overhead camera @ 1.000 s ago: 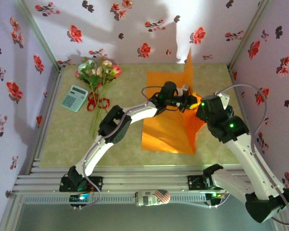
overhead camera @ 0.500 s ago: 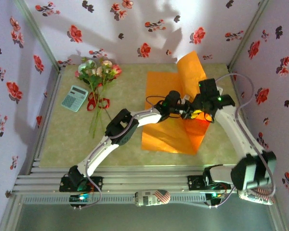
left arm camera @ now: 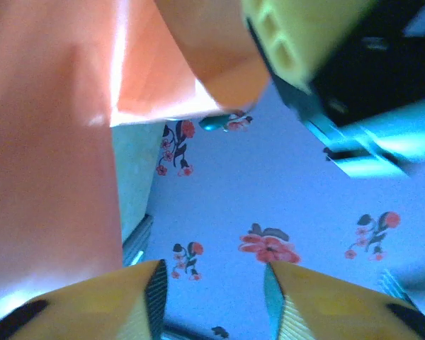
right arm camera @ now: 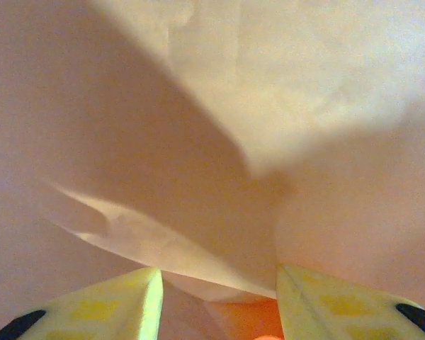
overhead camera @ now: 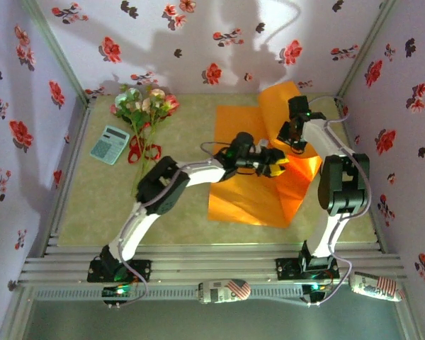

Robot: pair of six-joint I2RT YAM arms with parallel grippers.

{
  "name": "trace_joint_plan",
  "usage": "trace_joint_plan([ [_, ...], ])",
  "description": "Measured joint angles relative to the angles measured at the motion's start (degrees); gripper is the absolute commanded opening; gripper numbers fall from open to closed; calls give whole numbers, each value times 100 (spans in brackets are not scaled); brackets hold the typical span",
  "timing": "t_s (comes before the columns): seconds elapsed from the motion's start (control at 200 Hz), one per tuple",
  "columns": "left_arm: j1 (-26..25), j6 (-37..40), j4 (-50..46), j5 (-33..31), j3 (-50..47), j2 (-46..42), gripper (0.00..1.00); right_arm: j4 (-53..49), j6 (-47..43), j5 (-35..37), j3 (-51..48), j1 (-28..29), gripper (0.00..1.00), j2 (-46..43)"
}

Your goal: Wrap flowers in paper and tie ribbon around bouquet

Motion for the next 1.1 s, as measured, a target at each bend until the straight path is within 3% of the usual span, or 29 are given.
trace_joint_plan([
  [0.065, 208, 260, -413, -83, -372, -608, 51, -72, -90, -26, 72, -133, 48, 11],
  [0.215, 627, 931, -1915, -442, -409, -1300, 33, -114, -208, -24, 105, -293, 48, 37],
  [0.515, 546, 1054, -3746, -741, -81, -48, 31, -221, -317, -24, 120, -275, 52, 35],
  [0.725, 885, 1602, -5261, -1241, 409, -70, 30, -249, -291, -184, 114, -275, 53, 7],
  [0.895, 1722, 2271, -6170, -1539, 682, -98, 28, -219, -197, -439, -166, -160, 54, -116],
  [1.1, 2879, 3217, -7287, -2271, 2496, 756, 29, -140, 17, -802, -894, 332, 55, -267],
])
